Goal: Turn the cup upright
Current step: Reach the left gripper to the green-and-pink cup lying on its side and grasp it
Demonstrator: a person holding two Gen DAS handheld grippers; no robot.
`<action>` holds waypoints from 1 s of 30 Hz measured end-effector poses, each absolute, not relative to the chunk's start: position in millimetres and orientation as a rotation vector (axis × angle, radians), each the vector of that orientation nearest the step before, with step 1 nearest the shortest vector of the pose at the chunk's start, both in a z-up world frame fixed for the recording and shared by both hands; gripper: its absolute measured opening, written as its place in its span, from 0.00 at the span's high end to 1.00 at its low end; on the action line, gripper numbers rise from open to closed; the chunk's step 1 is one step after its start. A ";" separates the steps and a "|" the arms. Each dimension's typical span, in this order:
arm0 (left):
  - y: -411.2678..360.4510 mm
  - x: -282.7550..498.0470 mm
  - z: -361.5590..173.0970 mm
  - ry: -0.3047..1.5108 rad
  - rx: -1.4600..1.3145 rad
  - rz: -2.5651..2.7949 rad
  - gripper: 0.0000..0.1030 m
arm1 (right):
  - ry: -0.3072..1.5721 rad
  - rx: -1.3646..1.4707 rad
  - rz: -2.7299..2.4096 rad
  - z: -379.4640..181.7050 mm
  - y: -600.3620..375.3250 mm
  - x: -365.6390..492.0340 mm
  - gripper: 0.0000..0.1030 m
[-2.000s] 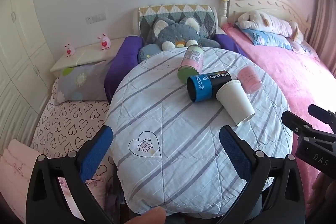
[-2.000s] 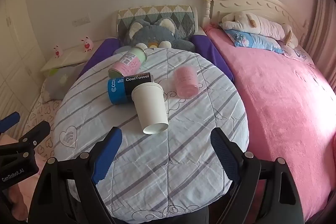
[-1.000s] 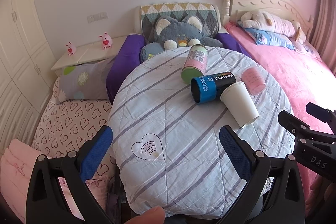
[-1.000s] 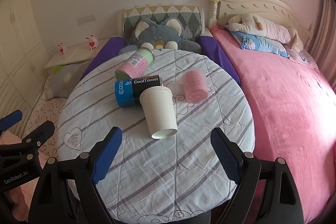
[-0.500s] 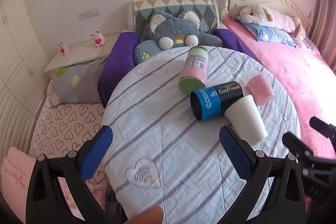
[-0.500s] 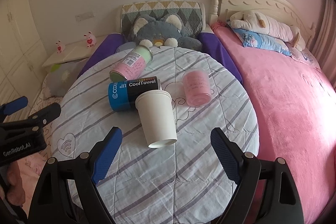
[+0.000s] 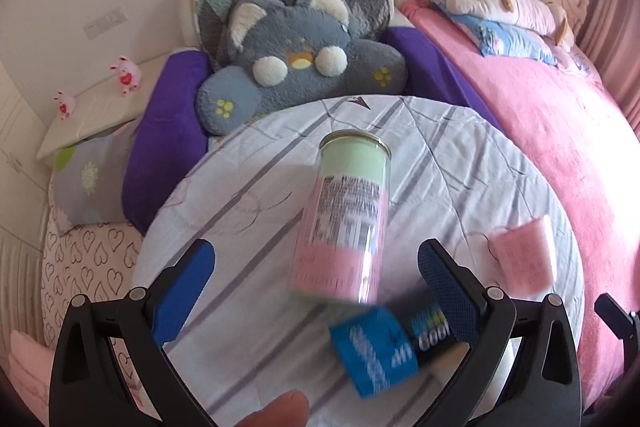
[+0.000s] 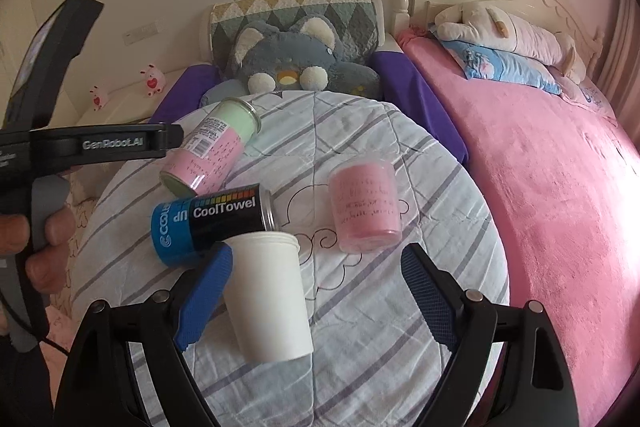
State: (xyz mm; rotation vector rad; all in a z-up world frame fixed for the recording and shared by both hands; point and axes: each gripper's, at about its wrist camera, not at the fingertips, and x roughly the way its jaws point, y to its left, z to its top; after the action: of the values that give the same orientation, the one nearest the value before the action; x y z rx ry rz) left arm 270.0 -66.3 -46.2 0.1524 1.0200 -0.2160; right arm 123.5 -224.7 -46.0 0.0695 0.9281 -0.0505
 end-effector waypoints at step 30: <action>-102.5 372.2 -118.0 1.298 0.106 -0.361 0.31 | 0.986 0.108 -0.052 -71.0 -240.6 174.3 0.15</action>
State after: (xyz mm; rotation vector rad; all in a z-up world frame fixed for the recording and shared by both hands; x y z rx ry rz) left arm 372.2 -102.5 -118.0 0.1055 1.2979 -0.3613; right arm 174.3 -240.6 -71.0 0.1084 0.9864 -0.0518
